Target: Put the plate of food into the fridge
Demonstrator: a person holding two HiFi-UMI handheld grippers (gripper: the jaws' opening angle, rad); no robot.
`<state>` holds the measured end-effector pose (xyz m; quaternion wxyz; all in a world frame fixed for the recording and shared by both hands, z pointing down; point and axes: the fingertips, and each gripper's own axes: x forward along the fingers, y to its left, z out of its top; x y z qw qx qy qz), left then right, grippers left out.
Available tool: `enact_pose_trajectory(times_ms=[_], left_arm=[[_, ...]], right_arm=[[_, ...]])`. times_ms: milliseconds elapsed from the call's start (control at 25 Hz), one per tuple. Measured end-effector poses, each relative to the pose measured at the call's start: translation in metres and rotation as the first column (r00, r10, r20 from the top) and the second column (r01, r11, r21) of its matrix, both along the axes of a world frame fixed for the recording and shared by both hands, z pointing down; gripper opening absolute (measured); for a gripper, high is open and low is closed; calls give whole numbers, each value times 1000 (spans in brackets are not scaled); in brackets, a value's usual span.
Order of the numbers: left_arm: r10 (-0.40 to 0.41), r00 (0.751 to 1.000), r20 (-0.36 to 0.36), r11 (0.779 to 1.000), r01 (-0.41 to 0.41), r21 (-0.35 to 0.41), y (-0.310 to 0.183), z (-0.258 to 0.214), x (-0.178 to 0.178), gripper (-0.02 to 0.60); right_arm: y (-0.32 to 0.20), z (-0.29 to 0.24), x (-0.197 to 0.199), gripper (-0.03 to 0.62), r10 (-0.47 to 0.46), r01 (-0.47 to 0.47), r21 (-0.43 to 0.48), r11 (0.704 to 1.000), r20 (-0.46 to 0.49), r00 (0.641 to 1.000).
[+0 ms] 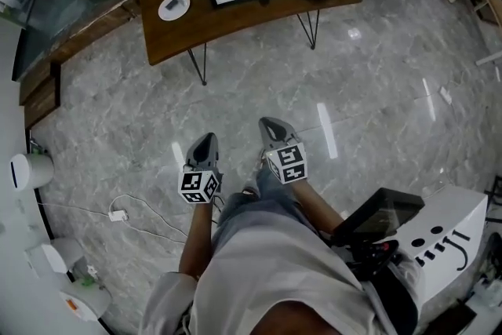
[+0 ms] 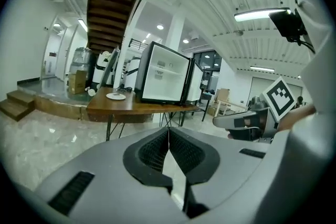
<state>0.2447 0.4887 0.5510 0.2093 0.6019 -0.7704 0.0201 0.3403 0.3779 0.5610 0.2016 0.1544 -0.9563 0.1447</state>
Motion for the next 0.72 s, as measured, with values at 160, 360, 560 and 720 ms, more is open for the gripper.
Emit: enact_pose_trajectory(times_ms=[160,360,560,720], left_arm=[[56,996,62,998,-54,-24,-32,-6,-5,21],[160,970,184,985,-146,-88,-52,-18,-10,21],[228,960,159,972,-215,-95,-64,-19,-48,20],[255,961,106,966,-248,-77,-50,-23,-104,20]], right_arm=[[-21,4,-8,20,-6,6,40,999,-8,1000],[-13,-10,-25,20,-40,40,90,995,-4,999],[-15,-3,-66,20,37,-31,101,994,-55,998],[4,-14,-120,20,71,-65,95,993,-55,996]])
